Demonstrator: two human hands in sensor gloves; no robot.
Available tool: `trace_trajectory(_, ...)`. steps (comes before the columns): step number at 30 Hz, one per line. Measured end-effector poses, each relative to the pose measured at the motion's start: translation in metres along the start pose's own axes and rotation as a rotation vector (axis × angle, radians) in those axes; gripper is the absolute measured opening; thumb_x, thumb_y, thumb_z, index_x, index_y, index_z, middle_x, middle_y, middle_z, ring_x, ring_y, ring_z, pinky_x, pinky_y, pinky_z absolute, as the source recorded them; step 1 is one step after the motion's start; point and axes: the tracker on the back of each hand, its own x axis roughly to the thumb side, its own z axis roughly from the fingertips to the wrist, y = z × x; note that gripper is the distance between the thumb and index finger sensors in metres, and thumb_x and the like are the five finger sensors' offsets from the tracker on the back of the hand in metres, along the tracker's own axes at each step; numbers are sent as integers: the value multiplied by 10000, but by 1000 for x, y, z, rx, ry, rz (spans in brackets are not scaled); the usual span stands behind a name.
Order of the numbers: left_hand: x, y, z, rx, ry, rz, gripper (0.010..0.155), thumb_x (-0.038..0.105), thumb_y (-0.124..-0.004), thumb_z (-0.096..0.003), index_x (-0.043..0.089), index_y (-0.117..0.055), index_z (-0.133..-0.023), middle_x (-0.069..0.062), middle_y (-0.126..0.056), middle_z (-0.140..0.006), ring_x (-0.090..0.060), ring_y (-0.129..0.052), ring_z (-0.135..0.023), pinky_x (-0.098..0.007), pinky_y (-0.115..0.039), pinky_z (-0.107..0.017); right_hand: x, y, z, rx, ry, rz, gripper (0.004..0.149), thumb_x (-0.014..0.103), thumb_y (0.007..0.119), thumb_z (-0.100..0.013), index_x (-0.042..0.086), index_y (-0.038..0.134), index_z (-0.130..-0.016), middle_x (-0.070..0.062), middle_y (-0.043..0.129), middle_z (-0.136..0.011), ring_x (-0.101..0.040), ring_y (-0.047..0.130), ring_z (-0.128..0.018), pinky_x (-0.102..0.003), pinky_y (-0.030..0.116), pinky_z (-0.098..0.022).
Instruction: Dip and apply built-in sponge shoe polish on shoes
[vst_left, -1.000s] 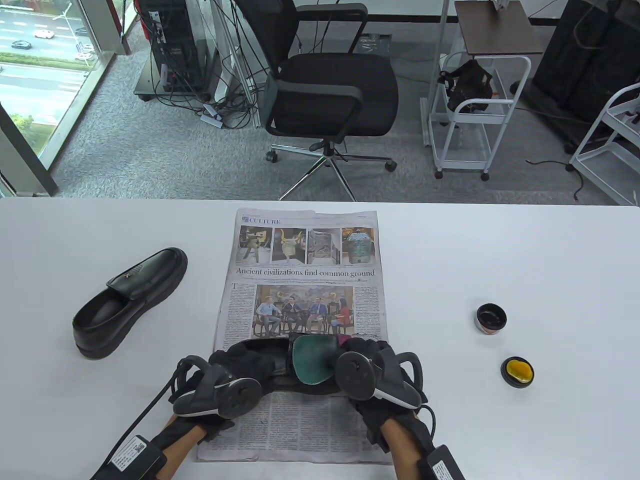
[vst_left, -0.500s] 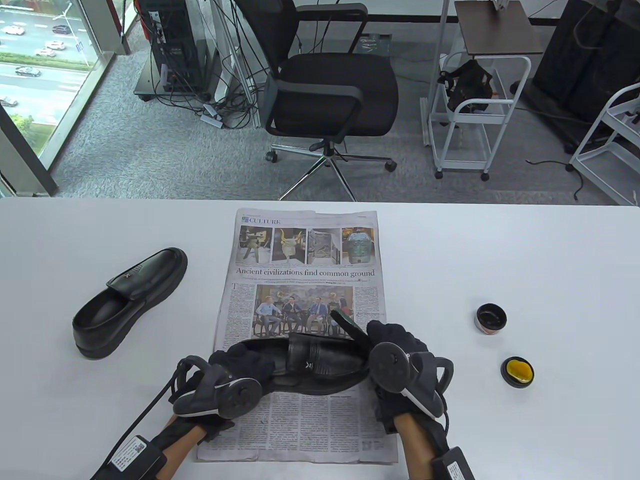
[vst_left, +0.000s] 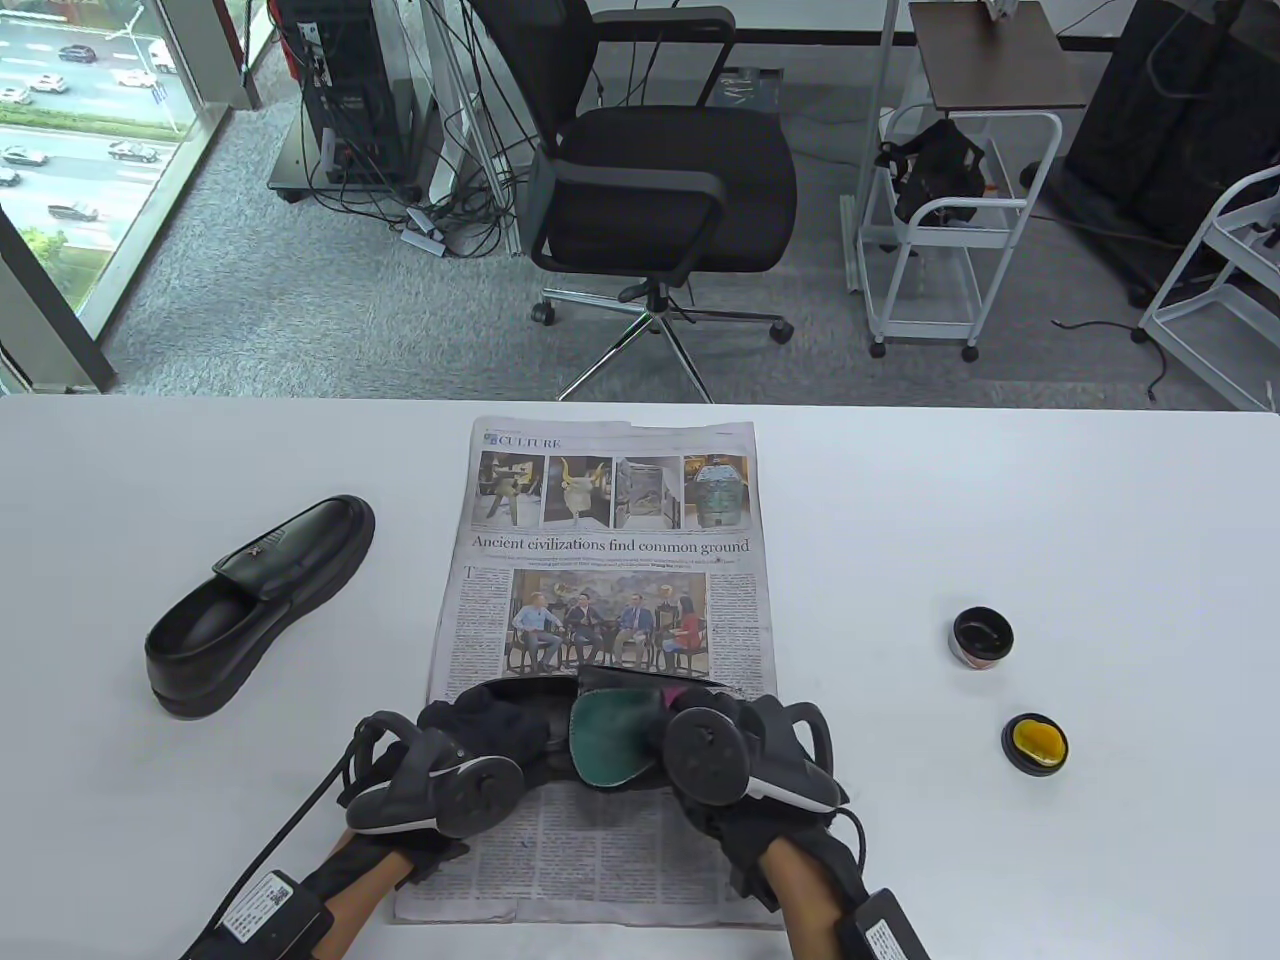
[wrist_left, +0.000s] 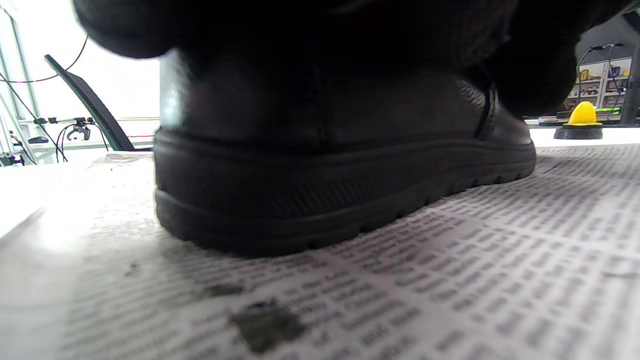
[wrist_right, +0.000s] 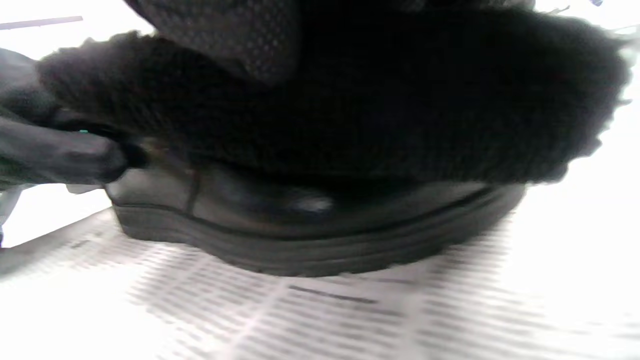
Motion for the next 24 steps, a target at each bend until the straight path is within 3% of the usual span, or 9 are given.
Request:
trace_trajectory(6,0,0,0,0,0,0,489,488,-675,-574,189,-736,-957,-79,-866,-861,-331,-727,-814,-502,-735,-472,-29,-10,8,-141,155,-34,368,218,782,-438,223,798,-806,-129,825,-814,-348,902,-660,-620,702,-595)
trace_trajectory(8,0,0,0,0,0,0,487,488,-675,-574,191,-736,-956,-78,-866,-861,-332,-727,-814,-502,-736,-471,-36,-15,11,-236,167,-73,377,222,782,-438,207,788,-815,-135,831,-801,-345,912,-637,-616,714,-581)
trace_trajectory(16,0,0,0,0,0,0,489,489,-675,-574,191,-735,-957,-79,-866,-861,-332,-726,-814,-502,-735,-471,-26,-18,16,-533,202,-67,401,250,776,-438,180,757,-832,-136,837,-766,-319,937,-564,-598,748,-536)
trace_trajectory(19,0,0,0,0,0,0,489,489,-674,-575,191,-735,-957,-79,-865,-862,-332,-726,-814,-502,-735,-470,-16,-10,11,-547,143,-75,408,245,767,-441,178,734,-842,-135,815,-783,-329,924,-588,-605,733,-548)
trace_trajectory(24,0,0,0,0,0,0,490,489,-674,-575,190,-735,-958,-79,-866,-862,-333,-726,-814,-502,-735,-471,-2,3,2,-398,-19,-4,394,222,766,-444,255,742,-836,-88,770,-867,-375,858,-736,-628,665,-619)
